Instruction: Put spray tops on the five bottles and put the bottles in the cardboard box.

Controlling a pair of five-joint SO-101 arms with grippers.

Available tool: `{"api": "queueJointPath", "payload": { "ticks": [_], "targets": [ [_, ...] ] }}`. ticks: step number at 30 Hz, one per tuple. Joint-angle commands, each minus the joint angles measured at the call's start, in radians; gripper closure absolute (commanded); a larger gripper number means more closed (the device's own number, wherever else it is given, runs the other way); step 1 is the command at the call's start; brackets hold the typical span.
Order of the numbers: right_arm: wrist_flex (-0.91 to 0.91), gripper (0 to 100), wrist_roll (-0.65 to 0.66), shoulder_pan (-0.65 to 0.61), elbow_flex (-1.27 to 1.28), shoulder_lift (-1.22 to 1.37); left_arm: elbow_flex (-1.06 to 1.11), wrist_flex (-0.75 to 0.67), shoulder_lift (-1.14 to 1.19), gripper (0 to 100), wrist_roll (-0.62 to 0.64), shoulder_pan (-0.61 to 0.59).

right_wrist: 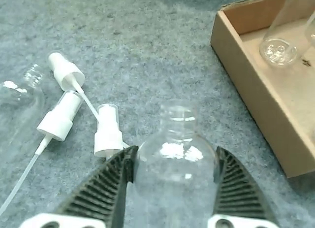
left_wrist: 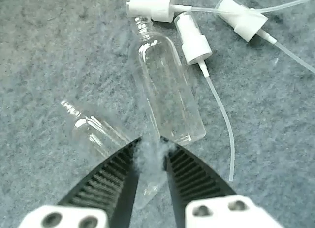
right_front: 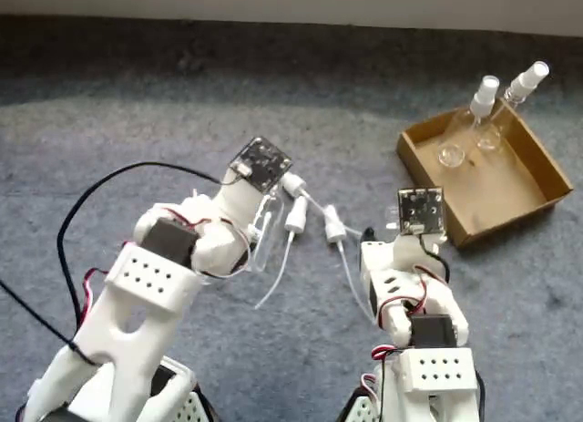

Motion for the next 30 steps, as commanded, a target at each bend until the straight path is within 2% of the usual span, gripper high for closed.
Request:
{"api": "queueJointPath", "payload": {
  "ticks": [1,5,11,20,30],
  "targets": [
    [-0.041,83.8,-0.006,0.035,-0.004,-0.018,-0.214,-0.011,0.220,99,-0.006,0.074],
    [-0.045,83.8,-0.006,0.033,-0.002,-0.018,-0.392,0.029,0.424,98,0.057,0.102],
    [-0.045,83.8,-0.006,0.033,-0.002,-0.018,-0.700,0.172,0.697,84,0.157,0.113],
    [-0.047,83.8,-0.006,0.031,-0.002,-0.018,-1.050,0.308,1.040,83,0.178,0.130],
    [-0.047,83.8,-0.006,0.031,-0.002,-0.018,-1.325,0.368,1.377,83,0.178,0.127]
  ]
}}
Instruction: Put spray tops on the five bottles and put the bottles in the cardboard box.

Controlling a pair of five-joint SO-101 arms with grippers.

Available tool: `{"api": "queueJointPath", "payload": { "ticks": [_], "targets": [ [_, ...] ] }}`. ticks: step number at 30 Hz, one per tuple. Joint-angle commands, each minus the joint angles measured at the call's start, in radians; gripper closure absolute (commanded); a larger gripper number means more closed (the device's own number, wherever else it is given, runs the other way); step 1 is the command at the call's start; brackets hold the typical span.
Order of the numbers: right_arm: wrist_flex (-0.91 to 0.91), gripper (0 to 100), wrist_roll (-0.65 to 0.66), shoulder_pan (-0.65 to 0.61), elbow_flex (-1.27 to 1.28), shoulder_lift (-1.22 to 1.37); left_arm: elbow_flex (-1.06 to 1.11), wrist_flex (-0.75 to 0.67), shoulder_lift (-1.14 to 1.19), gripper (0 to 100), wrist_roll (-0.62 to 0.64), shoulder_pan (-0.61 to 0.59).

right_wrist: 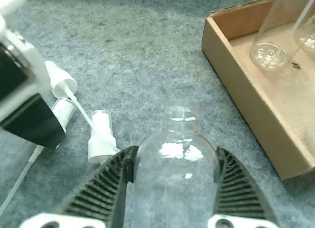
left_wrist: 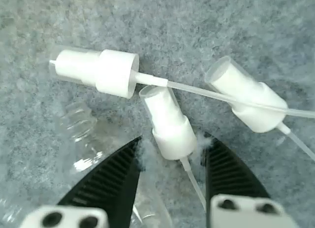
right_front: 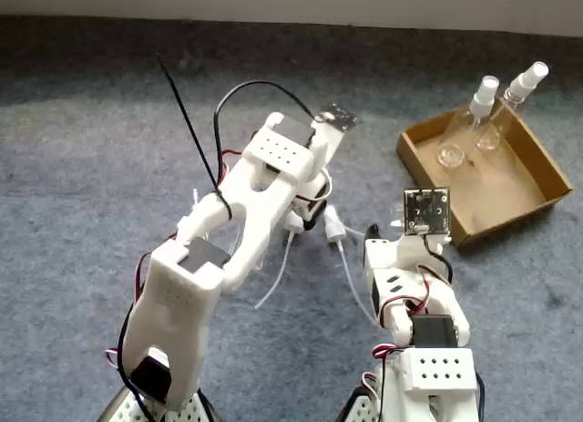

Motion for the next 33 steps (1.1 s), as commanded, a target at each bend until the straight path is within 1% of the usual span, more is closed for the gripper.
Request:
{"api": "queueJointPath", "payload": {
  "ticks": [1,5,11,13,16,20,24,28,33],
  "targets": [
    [-0.022,83.8,-0.006,0.013,-0.007,-0.018,-0.156,0.052,0.084,83,0.009,0.012],
    [-0.022,83.8,-0.006,0.013,-0.007,-0.018,-0.239,0.078,0.159,83,0.009,0.001],
    [-0.022,83.8,-0.006,0.013,-0.007,-0.018,-0.297,0.083,0.209,84,0.011,-0.002],
    [-0.022,83.8,-0.006,0.013,-0.007,-0.018,-0.311,0.083,0.209,89,0.011,-0.002],
    [-0.022,83.8,-0.006,0.013,-0.007,-0.018,-0.323,0.083,0.214,100,0.009,0.002],
    [-0.022,83.8,-0.006,0.013,-0.007,-0.018,-0.323,0.115,0.211,96,0.009,0.001],
    [-0.022,83.8,-0.006,0.013,-0.007,-0.018,-0.334,0.178,0.206,97,0.009,0.010],
    [-0.022,83.8,-0.006,0.013,-0.007,-0.018,-0.415,0.252,0.208,97,0.008,0.019],
    [-0.022,83.8,-0.006,0.013,-0.007,-0.018,-0.510,0.256,0.208,97,0.008,0.035]
  ]
}}
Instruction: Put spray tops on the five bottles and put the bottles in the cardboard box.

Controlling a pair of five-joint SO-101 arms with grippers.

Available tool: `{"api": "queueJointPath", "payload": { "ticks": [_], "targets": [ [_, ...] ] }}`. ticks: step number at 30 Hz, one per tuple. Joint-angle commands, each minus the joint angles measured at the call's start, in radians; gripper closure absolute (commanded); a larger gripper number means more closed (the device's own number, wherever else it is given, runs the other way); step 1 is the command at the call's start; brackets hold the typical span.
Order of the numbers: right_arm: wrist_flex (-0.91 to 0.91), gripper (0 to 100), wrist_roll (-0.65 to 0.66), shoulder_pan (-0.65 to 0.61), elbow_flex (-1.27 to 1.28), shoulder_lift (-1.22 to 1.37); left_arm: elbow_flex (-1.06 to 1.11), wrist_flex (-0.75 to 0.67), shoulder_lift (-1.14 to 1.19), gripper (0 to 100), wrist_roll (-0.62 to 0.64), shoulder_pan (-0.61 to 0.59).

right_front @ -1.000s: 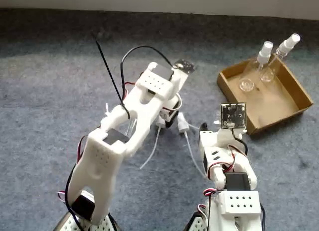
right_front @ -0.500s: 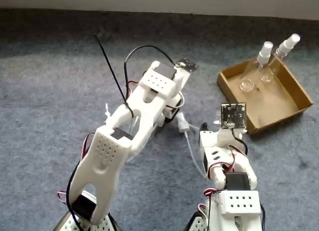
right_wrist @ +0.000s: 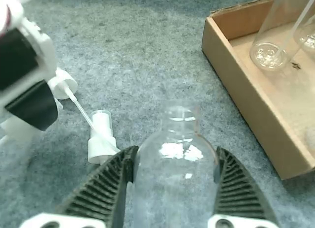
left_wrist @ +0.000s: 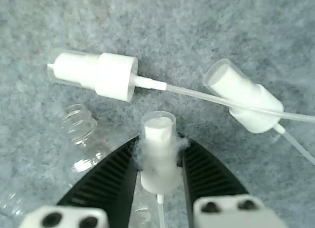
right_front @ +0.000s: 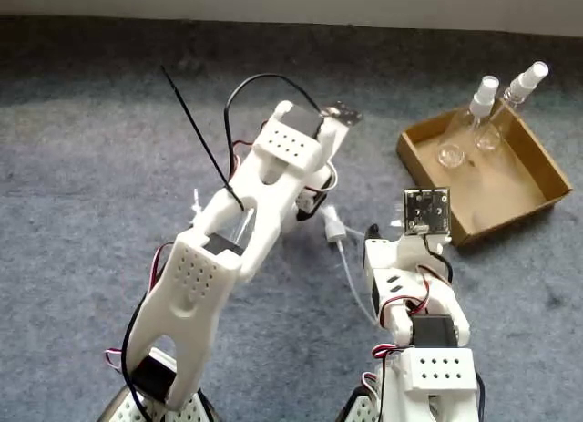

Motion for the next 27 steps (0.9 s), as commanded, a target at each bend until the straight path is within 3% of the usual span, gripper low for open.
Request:
{"api": "queueJointPath", "payload": {
  "ticks": [1,8,12,22,27],
  "targets": [
    [-0.022,83.8,-0.006,0.013,-0.007,-0.018,-0.127,0.015,-0.018,97,0.006,0.042],
    [-0.022,83.8,-0.006,0.010,-0.007,-0.018,-0.308,0.017,-0.019,97,0.006,0.087],
    [-0.022,83.8,-0.006,-0.058,-0.007,-0.018,-0.466,0.020,-0.019,97,0.006,0.076],
    [-0.022,83.8,0.000,-0.104,-0.007,-0.018,-0.825,0.020,-0.019,97,0.006,-0.024],
    [-0.022,83.8,0.000,-0.177,-0.007,-0.018,-0.802,0.021,-0.102,97,0.008,-0.081]
  ]
}}
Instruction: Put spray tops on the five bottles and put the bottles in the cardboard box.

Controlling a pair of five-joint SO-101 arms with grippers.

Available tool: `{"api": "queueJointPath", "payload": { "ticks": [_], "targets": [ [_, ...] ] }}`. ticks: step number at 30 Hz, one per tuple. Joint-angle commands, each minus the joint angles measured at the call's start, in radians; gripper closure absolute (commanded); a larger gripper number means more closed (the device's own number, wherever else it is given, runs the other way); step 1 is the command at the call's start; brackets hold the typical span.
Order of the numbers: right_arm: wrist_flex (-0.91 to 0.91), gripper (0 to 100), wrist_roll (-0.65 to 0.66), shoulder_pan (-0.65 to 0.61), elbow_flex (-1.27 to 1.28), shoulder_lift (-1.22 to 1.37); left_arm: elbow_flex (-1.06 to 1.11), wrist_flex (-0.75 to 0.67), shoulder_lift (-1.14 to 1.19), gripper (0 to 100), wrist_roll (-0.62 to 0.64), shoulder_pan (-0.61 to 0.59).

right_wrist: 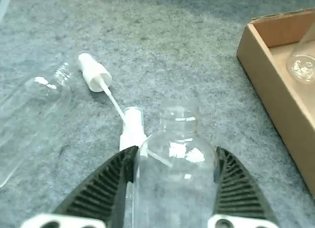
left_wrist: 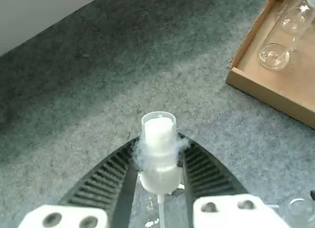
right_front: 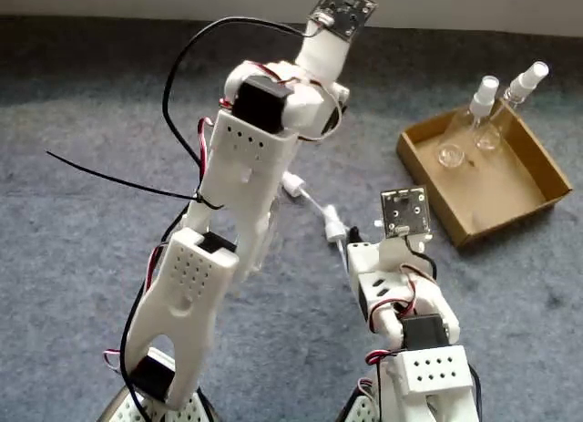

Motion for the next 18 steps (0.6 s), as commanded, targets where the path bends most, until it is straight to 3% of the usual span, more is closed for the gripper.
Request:
{"api": "queueJointPath", "payload": {
  "ticks": [1,10,18],
  "targets": [
    [-0.022,83.8,0.000,-0.061,-0.007,-0.018,-0.024,0.002,-0.122,97,0.011,-0.062],
    [-0.028,83.7,-0.005,-0.153,-0.007,-0.018,0.013,0.009,-0.309,97,0.011,-0.102],
    [-0.280,83.7,-0.003,-0.162,0.136,-0.018,0.493,0.006,-0.634,99,0.009,-0.096]
  ]
}}
